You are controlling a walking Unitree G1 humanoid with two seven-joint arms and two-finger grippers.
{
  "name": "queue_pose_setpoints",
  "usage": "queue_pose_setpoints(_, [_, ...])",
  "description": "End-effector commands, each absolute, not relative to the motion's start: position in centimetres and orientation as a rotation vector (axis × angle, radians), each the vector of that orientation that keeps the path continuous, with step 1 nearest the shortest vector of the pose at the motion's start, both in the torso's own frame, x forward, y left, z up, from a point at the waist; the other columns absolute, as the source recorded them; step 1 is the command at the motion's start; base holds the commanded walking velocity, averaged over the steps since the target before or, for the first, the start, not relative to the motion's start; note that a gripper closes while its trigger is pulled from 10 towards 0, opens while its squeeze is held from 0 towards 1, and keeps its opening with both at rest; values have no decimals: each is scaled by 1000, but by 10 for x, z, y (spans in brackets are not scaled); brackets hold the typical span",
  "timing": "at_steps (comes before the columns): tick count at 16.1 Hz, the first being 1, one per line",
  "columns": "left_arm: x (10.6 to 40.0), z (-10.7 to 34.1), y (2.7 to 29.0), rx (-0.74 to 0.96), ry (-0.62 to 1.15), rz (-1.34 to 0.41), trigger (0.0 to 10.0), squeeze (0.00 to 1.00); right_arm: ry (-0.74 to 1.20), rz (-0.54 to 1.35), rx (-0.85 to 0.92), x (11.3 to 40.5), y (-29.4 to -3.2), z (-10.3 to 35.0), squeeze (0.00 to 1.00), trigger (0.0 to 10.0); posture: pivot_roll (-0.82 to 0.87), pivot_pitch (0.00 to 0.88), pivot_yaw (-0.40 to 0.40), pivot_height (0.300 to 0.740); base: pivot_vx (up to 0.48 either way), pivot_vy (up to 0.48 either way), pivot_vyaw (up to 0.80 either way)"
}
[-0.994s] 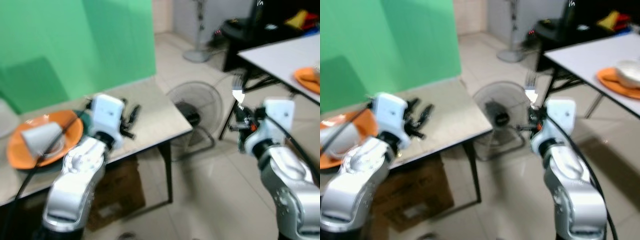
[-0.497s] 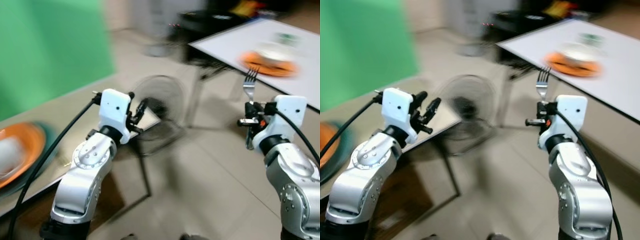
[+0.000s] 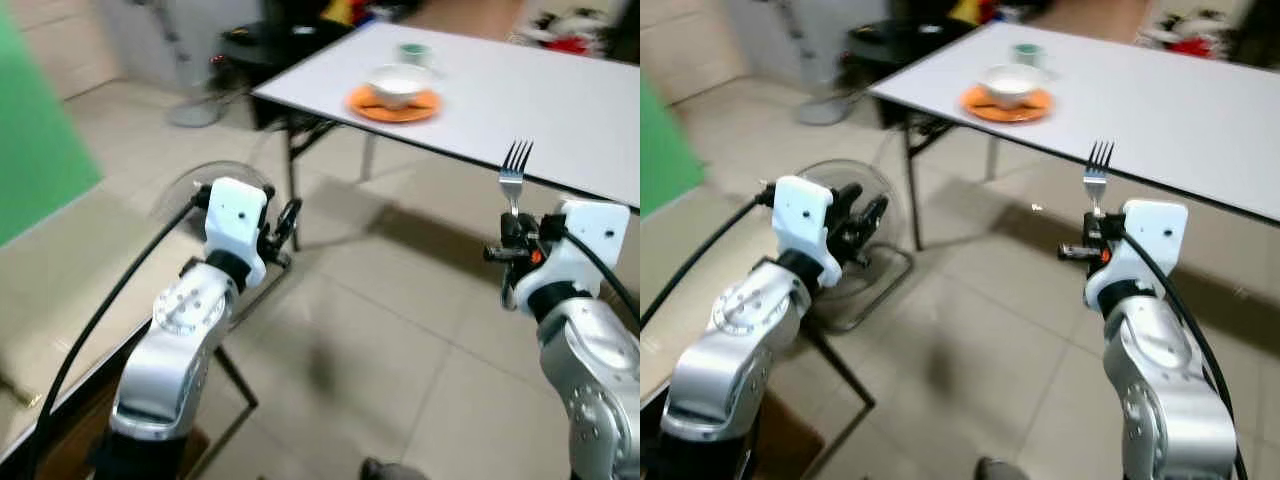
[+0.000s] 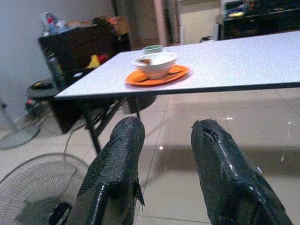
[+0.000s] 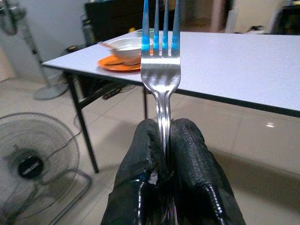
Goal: Setting the table
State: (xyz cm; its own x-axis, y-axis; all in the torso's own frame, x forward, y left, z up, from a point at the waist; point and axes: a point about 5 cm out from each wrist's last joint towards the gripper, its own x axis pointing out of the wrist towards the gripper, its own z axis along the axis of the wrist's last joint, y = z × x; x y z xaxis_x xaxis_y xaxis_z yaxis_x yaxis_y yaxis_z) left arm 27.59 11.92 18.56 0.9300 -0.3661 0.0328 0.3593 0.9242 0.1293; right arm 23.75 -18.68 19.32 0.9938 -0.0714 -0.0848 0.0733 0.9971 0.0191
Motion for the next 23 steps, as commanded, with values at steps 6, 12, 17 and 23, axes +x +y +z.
queue_pose_setpoints(6, [272, 184, 132, 124, -69, -326, 10000, 0, 95, -25, 31, 242, -176, 194, 0, 10000, -8, 0, 52, 740, 0, 0, -747])
queue_pose_setpoints(12, [270, 181, 127, 112, -59, -359, 10000, 0, 128, -65, 32, 241, -184, 189, 0, 10000, -7, 0, 50, 740, 127, 0, -744])
queue_pose_setpoints(17, [276, 182, 133, 121, -62, -347, 10000, 0, 140, -24, 44, 246, -178, 187, 0, 10000, -13, 0, 55, 740, 275, 0, -260])
queue_pose_setpoints(23, [275, 179, 136, 103, -49, -315, 10000, 0, 147, 55, 49, 250, -166, 187, 0, 10000, -4, 0, 48, 740, 303, 0, 0])
